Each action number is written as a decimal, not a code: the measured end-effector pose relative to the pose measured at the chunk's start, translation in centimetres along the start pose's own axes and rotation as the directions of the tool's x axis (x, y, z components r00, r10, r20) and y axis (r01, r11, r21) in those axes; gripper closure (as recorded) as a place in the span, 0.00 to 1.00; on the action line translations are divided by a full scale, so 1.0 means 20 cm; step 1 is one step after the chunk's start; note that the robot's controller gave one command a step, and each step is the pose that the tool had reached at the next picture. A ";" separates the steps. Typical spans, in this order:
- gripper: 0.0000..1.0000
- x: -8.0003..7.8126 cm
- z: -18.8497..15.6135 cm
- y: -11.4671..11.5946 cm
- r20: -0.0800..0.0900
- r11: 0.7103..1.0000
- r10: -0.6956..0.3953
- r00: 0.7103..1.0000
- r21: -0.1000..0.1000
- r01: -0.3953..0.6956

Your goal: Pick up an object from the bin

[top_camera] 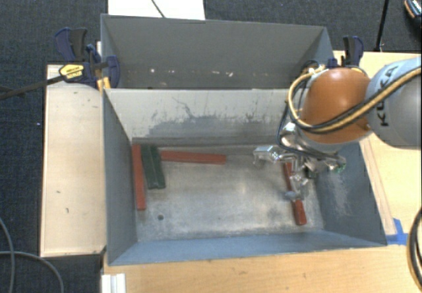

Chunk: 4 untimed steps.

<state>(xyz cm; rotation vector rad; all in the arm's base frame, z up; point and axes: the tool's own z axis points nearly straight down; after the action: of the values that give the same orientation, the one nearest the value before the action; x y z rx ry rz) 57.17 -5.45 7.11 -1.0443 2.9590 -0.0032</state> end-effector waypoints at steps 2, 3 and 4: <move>0.00 0.04 -0.01 -0.17 0.001 0.827 -0.562 0.827 -0.006 0.562; 1.00 0.04 -0.02 -0.17 0.001 0.831 -0.556 0.831 -0.007 0.556; 1.00 0.00 0.00 -0.05 0.000 0.891 -0.455 0.891 -0.004 0.455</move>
Offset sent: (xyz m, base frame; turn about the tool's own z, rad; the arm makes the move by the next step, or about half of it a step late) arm 0.0032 -0.0351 0.0872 -0.3554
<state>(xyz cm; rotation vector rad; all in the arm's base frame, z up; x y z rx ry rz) 57.81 -6.16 7.12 -1.7091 2.6348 0.0011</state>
